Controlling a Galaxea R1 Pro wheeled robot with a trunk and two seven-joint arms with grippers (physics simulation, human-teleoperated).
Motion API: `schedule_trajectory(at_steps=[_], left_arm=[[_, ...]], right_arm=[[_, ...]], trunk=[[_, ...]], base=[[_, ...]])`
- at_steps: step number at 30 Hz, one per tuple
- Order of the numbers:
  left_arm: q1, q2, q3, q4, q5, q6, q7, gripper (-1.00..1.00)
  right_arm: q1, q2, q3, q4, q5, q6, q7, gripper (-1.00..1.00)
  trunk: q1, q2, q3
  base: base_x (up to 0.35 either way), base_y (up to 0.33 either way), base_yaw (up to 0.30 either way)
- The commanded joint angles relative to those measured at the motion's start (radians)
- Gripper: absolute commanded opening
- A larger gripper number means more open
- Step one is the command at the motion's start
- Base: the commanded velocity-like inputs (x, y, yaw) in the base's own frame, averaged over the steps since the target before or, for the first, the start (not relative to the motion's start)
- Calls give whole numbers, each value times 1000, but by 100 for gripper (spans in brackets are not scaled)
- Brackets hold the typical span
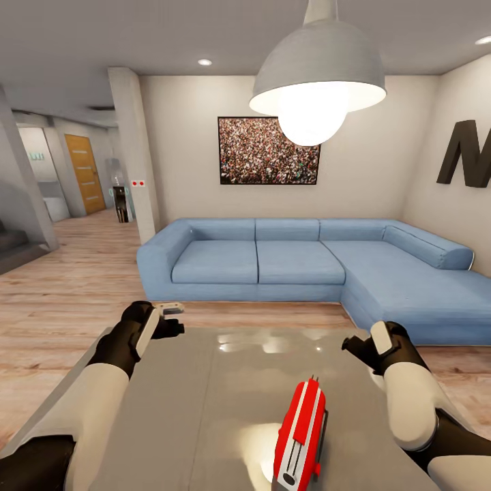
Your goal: Turn on the radio receiver that's on the table in the living room.
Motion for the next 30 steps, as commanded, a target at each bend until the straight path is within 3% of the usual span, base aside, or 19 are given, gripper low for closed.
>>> schedule_trajectory(at_steps=[1, 4, 8, 11, 15, 30], left_arm=[[0, 0, 1, 0, 0, 0, 0, 100], [0, 0, 1, 0, 0, 0, 0, 100], [0, 0, 5, 0, 0, 0, 0, 100], [0, 0, 7, 0, 0, 0, -1, 100], [0, 0, 8, 1, 0, 0, 0, 100], [0, 0, 8, 1, 0, 0, 0, 100]], right_arm=[[0, 0, 1, 0, 17, 0, -10, 100], [0, 0, 1, 0, 42, 0, -28, 100], [0, 0, 0, 0, 105, 0, -51, 100], [0, 1, 2, 1, 193, 0, -57, 100], [0, 1, 2, 3, 250, 0, -57, 100], [0, 7, 4, 24, 271, 1, -49, 100]], trunk=[[0, 0, 0], [0, 0, 0], [0, 0, 0], [0, 0, 0], [0, 0, 0], [0, 0, 0]], base=[[0, 0, 0], [0, 0, 0], [0, 0, 0], [0, 0, 0], [0, 0, 0], [0, 0, 0]])
